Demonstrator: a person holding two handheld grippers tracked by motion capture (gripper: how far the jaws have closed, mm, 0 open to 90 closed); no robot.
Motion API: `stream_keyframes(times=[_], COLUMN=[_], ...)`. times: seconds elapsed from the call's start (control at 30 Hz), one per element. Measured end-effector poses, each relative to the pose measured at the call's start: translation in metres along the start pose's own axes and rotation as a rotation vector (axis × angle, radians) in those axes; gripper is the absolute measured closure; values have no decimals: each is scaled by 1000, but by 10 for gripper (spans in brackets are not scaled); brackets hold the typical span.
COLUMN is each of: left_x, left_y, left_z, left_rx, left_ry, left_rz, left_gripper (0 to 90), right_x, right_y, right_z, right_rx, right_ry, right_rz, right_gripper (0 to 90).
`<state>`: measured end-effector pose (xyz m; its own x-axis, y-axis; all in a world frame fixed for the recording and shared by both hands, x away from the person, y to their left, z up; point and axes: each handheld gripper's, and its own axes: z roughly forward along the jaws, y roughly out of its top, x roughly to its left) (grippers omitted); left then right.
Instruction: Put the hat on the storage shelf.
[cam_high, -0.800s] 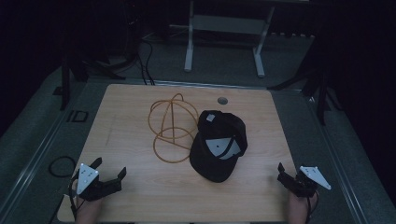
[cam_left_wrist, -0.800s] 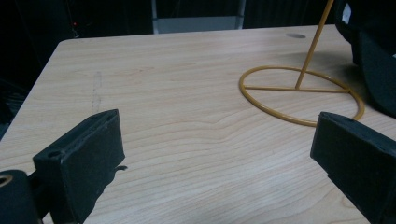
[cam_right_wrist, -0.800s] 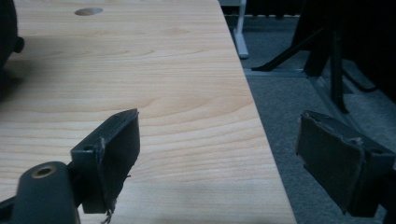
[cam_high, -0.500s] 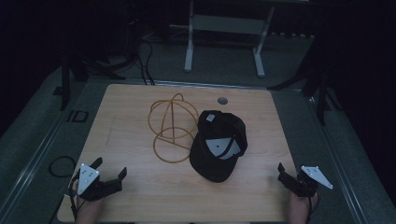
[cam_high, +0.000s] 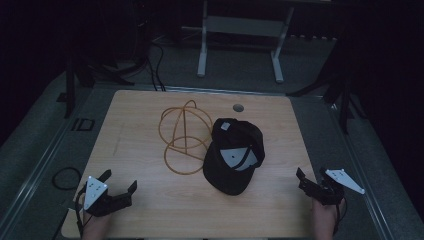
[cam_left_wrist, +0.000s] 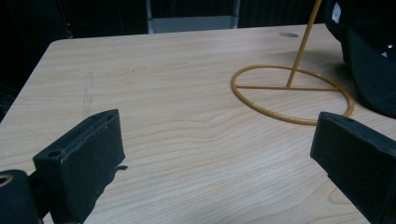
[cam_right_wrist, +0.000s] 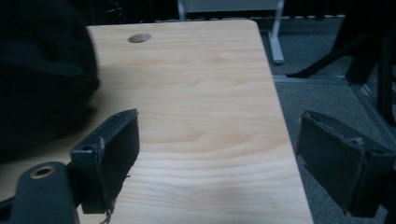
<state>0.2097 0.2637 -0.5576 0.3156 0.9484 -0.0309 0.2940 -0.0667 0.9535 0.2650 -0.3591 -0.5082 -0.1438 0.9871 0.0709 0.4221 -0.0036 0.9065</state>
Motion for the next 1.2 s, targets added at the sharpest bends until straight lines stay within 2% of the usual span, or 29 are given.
stream_keyframes(times=[0.03,0.07,0.1,0.2,0.23,0.27,0.3,0.33,0.37,0.4,0.43,0.47,0.5,0.53,0.57,0.6,0.63,0.83,0.9,0.97,1.07,1.13,1.17,1.2], left_x=[-1,-1,-2,-5,-7,-7,-8,-8,-9,-9,-9,-9,-11,-11,-12,-13,-13,-14,-14,-16,-17,-18,-21,-22], left_y=[0,0,-1,0,0,0,0,1,2,2,2,2,2,2,3,3,4,6,7,8,9,10,11,12], left_z=[0,0,1,1,1,1,1,1,2,2,2,2,2,2,1,1,0,0,0,0,-2,-2,-3,-2], left_rx=[4,4,3,2,0,0,0,8,18,18,37,37,39,39,38,34,30,61,70,75,69,67,62,66], left_ry=[-6,-6,-14,-30,-34,-34,-43,-52,-71,-71,-83,-83,-80,-80,-63,-59,-66,-65,-70,-59,-58,-68,-97,-103], left_rz=[5,5,3,11,18,18,13,6,-16,-16,-27,-27,-12,-12,1,2,-15,-15,-19,-1,8,10,8,18], left_gripper=[32,32,32,42,42,42,42,42,42,42,42,41,40,33,33,33,32,31,31,24,22,20,16,16], right_x=[7,7,14,22,29,29,35,35,40,40,45,45,50,50,57,57,62,76,83,95,103,106,116,118], right_y=[9,9,18,29,40,40,52,52,63,63,75,75,86,86,95,95,103,116,118,120,119,119,117,116], right_z=[-3,-3,-6,-8,-11,-11,-13,-13,-13,-13,-13,-13,-13,-13,-12,-12,-10,1,6,16,23,26,37,40], right_rx=[13,13,1,-10,-40,-40,-57,-57,-67,-67,-72,-72,-80,-80,-88,-88,-88,-68,-64,-35,-16,-10,18,29], right_ry=[9,9,37,55,78,78,100,100,124,124,140,140,153,153,150,150,152,181,210,226,231,239,262,265], right_rz=[-24,-24,-39,-65,-78,-78,-86,-86,-81,-81,-77,-77,-94,-94,-122,-122,-137,-146,-150,-186,-197,-202,-192,-190], right_gripper=[136,136,136,134,134,134,133,133,133,133,133,133,133,133,130,130,127,117,114,113,130,131,141,145])
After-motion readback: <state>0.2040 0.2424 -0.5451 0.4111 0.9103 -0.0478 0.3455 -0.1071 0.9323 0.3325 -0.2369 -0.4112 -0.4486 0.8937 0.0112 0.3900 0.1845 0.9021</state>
